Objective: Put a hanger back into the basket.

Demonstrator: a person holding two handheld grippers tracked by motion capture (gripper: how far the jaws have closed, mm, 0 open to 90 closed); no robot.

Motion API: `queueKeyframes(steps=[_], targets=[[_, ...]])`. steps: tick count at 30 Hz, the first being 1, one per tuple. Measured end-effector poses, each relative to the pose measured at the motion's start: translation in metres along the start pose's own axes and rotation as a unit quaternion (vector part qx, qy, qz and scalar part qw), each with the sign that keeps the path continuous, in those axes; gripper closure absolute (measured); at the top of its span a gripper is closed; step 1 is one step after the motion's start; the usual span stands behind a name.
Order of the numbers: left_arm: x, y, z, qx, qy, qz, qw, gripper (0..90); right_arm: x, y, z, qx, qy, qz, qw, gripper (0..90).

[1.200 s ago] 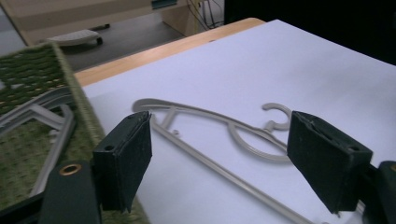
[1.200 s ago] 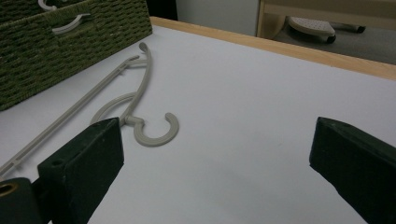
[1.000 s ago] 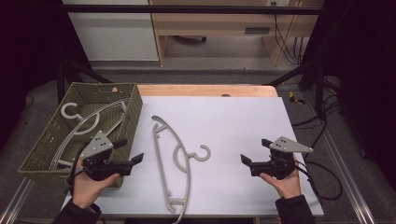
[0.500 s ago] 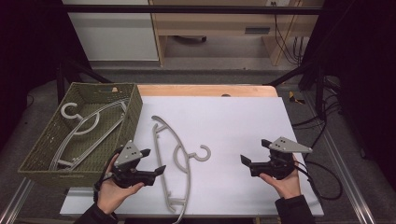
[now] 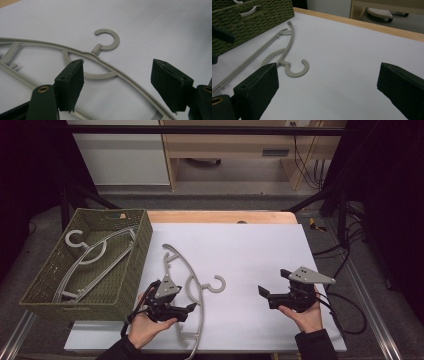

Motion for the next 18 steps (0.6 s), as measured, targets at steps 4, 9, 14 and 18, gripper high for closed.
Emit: queueKeyframes(steps=[4, 9, 14, 18], targets=[[-0.002, 0.003, -0.014, 0.020, 0.000, 0.013, 0.9997, 29.7, 0.000, 0.000, 0.001, -0.001, 0.001, -0.001, 1.0000, 4.2], [-0.010, 0.014, -0.030, 0.049, 0.002, 0.018, 0.9986, 32.8, 0.000, 0.000, 0.002, -0.003, -0.001, -0.004, 1.0000, 4.3], [-0.018, 0.027, -0.047, 0.076, 0.004, 0.030, 0.9966, 35.8, 0.000, 0.001, 0.001, 0.000, -0.001, -0.001, 1.0000, 4.3], [-0.023, 0.032, -0.055, 0.090, 0.002, 0.038, 0.9952, 36.7, 0.001, 0.001, 0.000, 0.001, -0.002, -0.001, 1.0000, 4.3]])
Point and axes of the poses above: each handheld gripper's, and its own axes: z roughly backward along the jaws, y roughly out of its underside, x roughly to its left, the point moved 7 cm from there along -z, roughly forward along the jaws, and after that the axes turned 1 degree about y, right-handed, at the moved point
